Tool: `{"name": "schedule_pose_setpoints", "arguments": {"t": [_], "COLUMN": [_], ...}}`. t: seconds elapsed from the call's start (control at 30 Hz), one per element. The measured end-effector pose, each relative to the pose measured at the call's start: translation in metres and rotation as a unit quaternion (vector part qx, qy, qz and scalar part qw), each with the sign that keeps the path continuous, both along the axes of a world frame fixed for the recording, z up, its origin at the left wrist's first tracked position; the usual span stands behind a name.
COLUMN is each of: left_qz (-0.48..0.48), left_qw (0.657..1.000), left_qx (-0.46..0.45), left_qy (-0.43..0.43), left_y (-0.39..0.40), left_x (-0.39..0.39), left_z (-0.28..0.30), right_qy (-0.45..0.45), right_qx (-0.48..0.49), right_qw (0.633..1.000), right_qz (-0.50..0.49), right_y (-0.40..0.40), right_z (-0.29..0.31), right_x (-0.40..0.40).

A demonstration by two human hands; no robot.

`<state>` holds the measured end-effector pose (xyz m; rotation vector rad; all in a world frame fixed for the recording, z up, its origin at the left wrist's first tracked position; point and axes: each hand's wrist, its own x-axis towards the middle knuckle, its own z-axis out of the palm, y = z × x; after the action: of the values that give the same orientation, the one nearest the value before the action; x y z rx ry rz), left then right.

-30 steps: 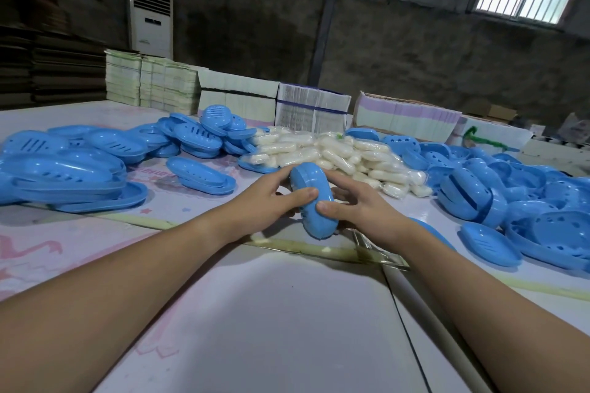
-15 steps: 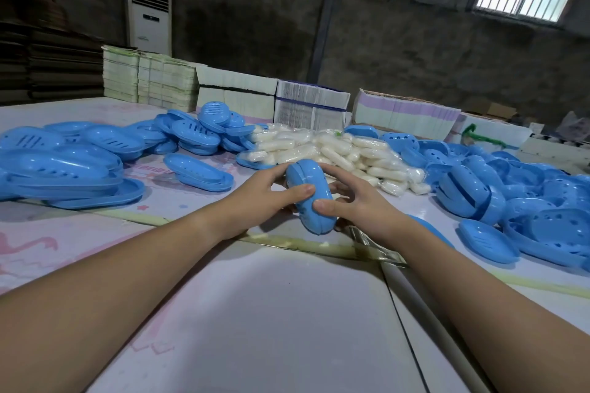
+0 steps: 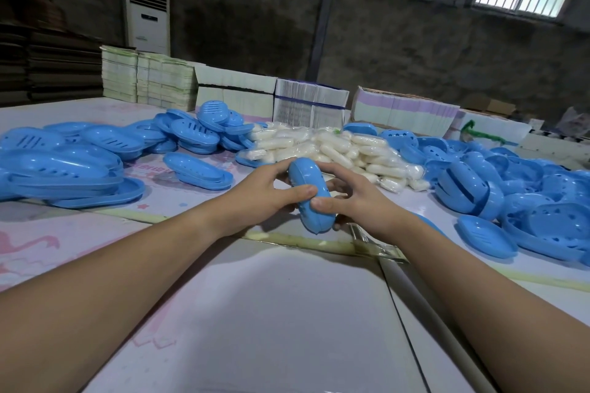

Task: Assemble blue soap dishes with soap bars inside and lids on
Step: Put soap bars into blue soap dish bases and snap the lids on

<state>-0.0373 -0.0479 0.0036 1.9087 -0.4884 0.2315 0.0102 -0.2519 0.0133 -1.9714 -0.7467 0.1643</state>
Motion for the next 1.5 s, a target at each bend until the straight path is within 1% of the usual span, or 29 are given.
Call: {"name": "schedule_pose_setpoints", "arguments": {"t": [0.13,0.2,0.27,0.4,0.47,0.53,0.67,0.73,0.8,0.9,0.93,1.0,1.03,1.07,1.13,1.2,1.27,1.33,1.43,1.5], "left_qz": [0.011,0.008,0.011,0.022,0.023,0.001,-0.019,-0.024,-0.032,-0.042,-0.036,0.008,0.032,0.050,0.064,0.066,0.072,0.073,0.047,0.033], "left_qw": [0.999,0.994,0.981,0.952,0.935,0.920,0.901,0.902,0.907,0.926,0.943,0.984,0.994,0.996,0.997,0.997,0.997,0.996,0.995,0.993], "left_qx": [-0.041,-0.092,-0.162,-0.254,-0.297,-0.328,-0.352,-0.339,-0.327,-0.293,-0.260,-0.143,-0.094,-0.064,-0.041,-0.030,-0.028,-0.009,0.016,0.014], "left_qy": [0.018,0.052,0.104,0.168,0.194,0.214,0.254,0.265,0.264,0.233,0.206,0.103,0.055,0.026,0.009,-0.004,-0.024,-0.052,-0.089,-0.115], "left_y": [0.001,0.000,-0.001,0.000,0.004,0.005,0.009,0.012,0.013,0.016,0.017,0.021,0.023,0.024,0.024,0.023,0.023,0.024,0.019,0.014], "left_x": [0.002,0.004,0.007,0.014,0.016,0.016,0.019,0.022,0.024,0.025,0.026,0.029,0.030,0.030,0.028,0.028,0.027,0.026,0.024,0.021], "left_z": [-0.001,-0.003,-0.005,-0.006,-0.005,-0.006,-0.008,-0.010,-0.011,-0.014,-0.015,-0.020,-0.021,-0.021,-0.020,-0.019,-0.016,-0.014,-0.012,-0.012], "right_qy": [0.004,-0.008,-0.032,-0.084,-0.143,-0.222,-0.325,-0.360,-0.370,-0.331,-0.305,-0.240,-0.209,-0.188,-0.179,-0.181,-0.167,-0.120,-0.013,0.004], "right_qx": [0.018,0.014,0.006,-0.030,-0.056,-0.068,-0.080,-0.091,-0.102,-0.088,-0.070,-0.023,-0.007,-0.002,-0.023,-0.037,-0.023,-0.008,-0.001,-0.018], "right_qw": [1.000,1.000,0.999,0.996,0.988,0.972,0.936,0.922,0.918,0.935,0.946,0.968,0.976,0.981,0.982,0.982,0.985,0.993,1.000,0.999], "right_qz": [-0.001,-0.009,-0.018,0.005,-0.005,-0.043,-0.104,-0.107,-0.101,-0.088,-0.082,-0.065,-0.055,-0.048,-0.050,-0.049,-0.034,-0.014,0.015,0.032], "right_y": [0.004,0.008,0.011,0.012,0.013,0.015,0.013,0.010,0.009,0.008,0.008,0.005,0.004,0.003,0.001,0.001,0.001,-0.003,-0.009,-0.009], "right_z": [-0.003,-0.005,-0.007,-0.011,-0.014,-0.015,-0.006,-0.002,-0.001,-0.001,-0.002,-0.002,-0.001,-0.001,0.000,0.004,0.008,0.013,0.023,0.028], "right_x": [0.000,0.000,0.001,0.004,0.002,0.000,-0.001,0.000,0.000,0.001,0.002,0.004,0.004,0.004,0.005,0.005,0.003,0.000,-0.006,-0.009]}}
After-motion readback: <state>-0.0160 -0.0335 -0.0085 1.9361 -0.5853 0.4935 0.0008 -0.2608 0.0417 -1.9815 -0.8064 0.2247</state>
